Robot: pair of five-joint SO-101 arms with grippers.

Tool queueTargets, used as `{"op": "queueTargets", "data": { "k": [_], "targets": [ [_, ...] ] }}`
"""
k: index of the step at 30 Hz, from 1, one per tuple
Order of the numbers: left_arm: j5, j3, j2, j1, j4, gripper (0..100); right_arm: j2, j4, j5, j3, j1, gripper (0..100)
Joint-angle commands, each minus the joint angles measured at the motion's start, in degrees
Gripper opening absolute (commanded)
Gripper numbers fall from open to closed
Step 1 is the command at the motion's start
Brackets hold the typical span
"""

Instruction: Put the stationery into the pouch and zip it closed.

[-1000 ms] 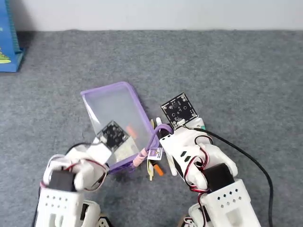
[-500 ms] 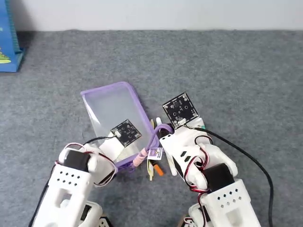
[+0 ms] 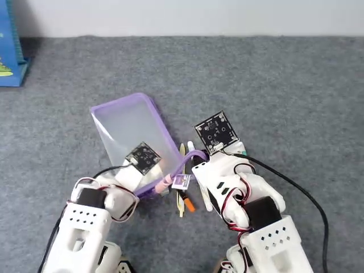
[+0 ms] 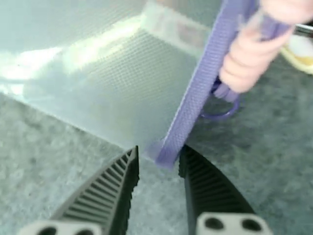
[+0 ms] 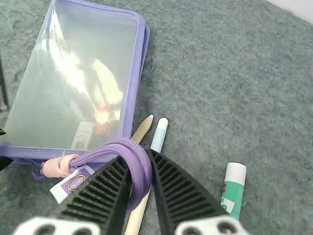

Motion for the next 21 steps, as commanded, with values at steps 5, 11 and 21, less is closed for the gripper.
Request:
{"op": "queueTargets", "data": {
  "k": [5, 11, 21],
  "targets": [
    [-0.9, -1.8, 0.2, -6.0, -1.1, 13, -1.3, 0.4, -0.7, -1.1, 0.8, 1.0],
    [-0.5, -0.6, 0.2, -9.3, -4.8, 13, -1.5, 0.4, -0.7, -1.2, 0.8, 1.0],
    [6.7, 2.3, 0.2, -10.1, -11.3, 13, -13.2, 6.0, -0.7, -1.3, 0.4, 1.0]
  ]
}}
